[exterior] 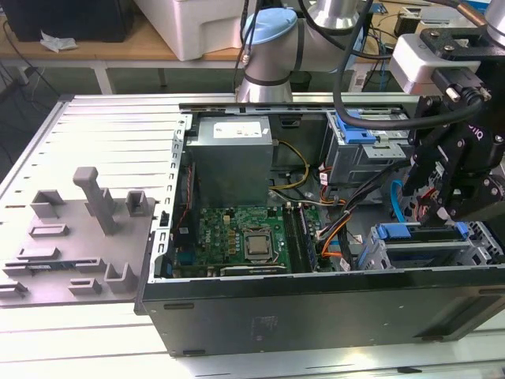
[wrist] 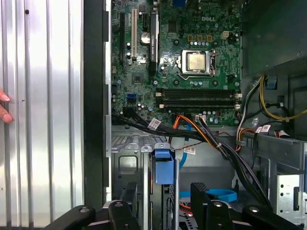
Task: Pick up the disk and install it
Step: 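Insert the disk into the insertion slot, then insert the first disk wire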
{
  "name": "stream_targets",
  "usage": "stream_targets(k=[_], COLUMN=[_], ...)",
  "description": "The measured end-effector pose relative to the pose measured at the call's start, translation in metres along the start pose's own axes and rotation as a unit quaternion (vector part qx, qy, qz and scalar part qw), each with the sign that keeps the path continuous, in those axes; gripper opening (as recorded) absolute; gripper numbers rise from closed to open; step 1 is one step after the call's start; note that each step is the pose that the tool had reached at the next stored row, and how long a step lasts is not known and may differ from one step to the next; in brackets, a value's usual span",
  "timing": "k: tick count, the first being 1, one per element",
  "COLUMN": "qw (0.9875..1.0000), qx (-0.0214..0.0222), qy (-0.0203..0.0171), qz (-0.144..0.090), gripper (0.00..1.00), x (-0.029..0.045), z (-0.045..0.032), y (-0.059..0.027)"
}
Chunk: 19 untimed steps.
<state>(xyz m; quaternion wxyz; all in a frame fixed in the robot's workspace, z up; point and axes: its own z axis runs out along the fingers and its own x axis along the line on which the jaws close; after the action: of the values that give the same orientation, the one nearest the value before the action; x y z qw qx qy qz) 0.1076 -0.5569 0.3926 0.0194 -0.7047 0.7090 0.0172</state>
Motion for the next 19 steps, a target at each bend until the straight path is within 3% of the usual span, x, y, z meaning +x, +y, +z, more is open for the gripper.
stream_targets(k=[19], qw=[1.0000], qx=[0.0000], qy=[0.0000], qz=[0.000], gripper=[0.56], x=[0.0000], z=[0.0003], y=[0.0000])
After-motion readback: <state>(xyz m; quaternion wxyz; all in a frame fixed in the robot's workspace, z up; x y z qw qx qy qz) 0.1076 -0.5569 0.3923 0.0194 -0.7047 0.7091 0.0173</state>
